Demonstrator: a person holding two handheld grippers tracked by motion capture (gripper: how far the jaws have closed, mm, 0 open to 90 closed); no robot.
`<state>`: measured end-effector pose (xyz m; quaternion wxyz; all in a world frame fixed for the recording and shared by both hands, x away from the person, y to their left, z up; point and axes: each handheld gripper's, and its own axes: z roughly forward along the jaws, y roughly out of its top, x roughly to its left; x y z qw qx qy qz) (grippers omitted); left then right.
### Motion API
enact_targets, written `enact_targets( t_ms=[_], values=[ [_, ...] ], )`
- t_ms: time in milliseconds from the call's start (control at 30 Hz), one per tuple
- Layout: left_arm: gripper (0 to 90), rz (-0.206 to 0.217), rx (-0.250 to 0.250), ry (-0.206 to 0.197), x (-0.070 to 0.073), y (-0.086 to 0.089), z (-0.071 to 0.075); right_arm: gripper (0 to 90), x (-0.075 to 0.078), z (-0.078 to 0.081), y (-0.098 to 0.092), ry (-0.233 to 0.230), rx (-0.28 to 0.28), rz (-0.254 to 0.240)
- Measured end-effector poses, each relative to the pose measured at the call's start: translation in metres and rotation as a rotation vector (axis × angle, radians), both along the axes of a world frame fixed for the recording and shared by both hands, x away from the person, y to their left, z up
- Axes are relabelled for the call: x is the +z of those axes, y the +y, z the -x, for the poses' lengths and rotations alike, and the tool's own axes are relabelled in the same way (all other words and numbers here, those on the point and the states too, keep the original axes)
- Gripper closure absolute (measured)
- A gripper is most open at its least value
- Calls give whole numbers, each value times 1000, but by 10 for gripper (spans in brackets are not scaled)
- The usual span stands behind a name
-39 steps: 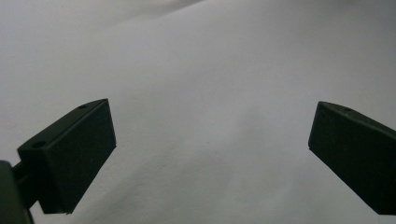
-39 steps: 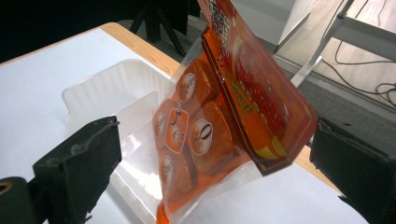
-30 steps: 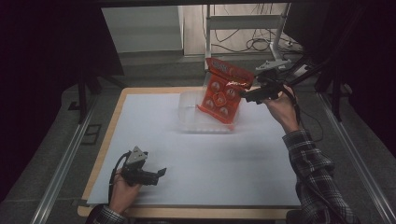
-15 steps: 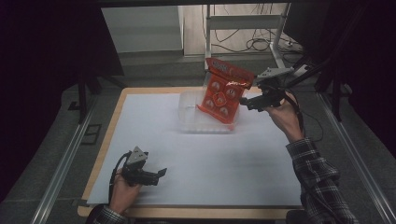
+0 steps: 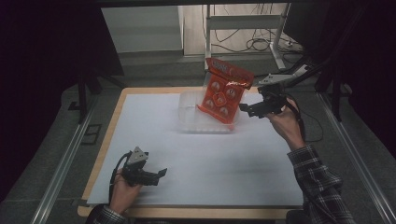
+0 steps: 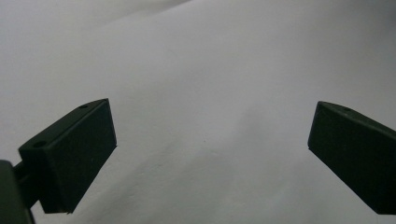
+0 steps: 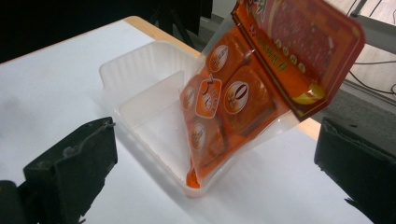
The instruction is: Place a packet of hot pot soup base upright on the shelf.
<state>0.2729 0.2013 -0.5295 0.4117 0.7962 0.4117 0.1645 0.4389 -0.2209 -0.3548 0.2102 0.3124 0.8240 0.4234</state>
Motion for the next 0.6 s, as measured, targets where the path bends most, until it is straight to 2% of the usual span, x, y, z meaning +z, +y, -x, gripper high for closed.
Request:
enact_targets(
  t_ms=[367, 600],
  values=[
    [9, -3, -2, 1, 0, -1, 0, 0, -9, 13, -2, 4, 5, -10],
    [10, -7, -7, 2, -1, -1, 0, 0, -14, 20, -2, 9, 8, 3]
  ],
)
